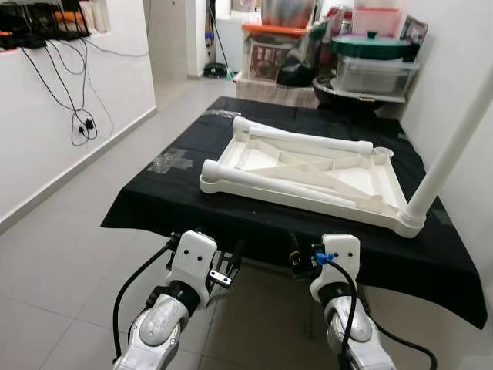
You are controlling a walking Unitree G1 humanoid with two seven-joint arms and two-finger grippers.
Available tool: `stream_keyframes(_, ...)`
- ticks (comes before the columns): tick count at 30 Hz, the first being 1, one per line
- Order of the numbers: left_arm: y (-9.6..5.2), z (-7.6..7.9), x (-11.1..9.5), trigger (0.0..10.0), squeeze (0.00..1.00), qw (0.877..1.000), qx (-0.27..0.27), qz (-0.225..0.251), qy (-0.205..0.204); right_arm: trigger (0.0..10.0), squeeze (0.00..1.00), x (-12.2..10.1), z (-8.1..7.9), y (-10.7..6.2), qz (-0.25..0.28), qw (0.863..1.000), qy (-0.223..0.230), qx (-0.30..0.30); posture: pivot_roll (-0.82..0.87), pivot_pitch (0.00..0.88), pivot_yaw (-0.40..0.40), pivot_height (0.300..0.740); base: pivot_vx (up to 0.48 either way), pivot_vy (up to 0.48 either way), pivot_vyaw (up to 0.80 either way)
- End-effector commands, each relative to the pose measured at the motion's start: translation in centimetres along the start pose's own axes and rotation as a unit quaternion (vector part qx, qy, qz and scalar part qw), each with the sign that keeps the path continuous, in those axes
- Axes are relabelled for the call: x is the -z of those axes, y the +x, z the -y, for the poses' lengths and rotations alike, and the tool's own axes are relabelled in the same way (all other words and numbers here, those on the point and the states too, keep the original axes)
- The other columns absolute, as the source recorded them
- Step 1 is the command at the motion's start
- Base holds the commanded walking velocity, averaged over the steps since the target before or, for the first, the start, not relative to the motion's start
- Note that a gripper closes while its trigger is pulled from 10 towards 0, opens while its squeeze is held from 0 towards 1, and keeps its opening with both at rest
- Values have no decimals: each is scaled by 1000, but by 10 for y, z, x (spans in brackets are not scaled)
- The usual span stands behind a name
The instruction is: Building children table
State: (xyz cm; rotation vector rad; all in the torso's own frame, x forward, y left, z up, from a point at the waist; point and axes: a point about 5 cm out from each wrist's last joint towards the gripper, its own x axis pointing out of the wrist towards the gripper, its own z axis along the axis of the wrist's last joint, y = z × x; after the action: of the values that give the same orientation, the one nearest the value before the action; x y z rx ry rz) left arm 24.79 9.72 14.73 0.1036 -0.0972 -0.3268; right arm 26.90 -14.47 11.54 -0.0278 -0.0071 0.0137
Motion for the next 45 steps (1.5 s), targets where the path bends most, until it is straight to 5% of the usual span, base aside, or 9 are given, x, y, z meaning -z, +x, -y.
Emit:
stream_keyframes(1,0,-2,-1,10000,0,1000,-4,-2,9,10000,0,0,1,0,-5,1000,3,0,49,0,-63,740,0,0,0)
stream_keyframes(15,1,-3,-4,10000,0,1000,-5,2,14,10000,0,-1,1,1,-2,1000,7,-4,50,0,-62,740,106,0,0)
stream_keyframes(22,4,-8,-14,10000,0,1000,-15,20,14,10000,0,-50,-10,13,122,991,-25,-52,50,0,-60,740,263,0,0)
stream_keyframes(27,7,-18,-27,10000,0,998,-36,43,21,10000,0,-74,-13,23,164,984,-32,-64,60,0,-67,740,266,0,0)
stream_keyframes(45,12,-30,-35,10000,0,997,-38,54,41,10000,0,-79,-8,30,172,983,-32,-44,57,0,-61,740,282,0,243)
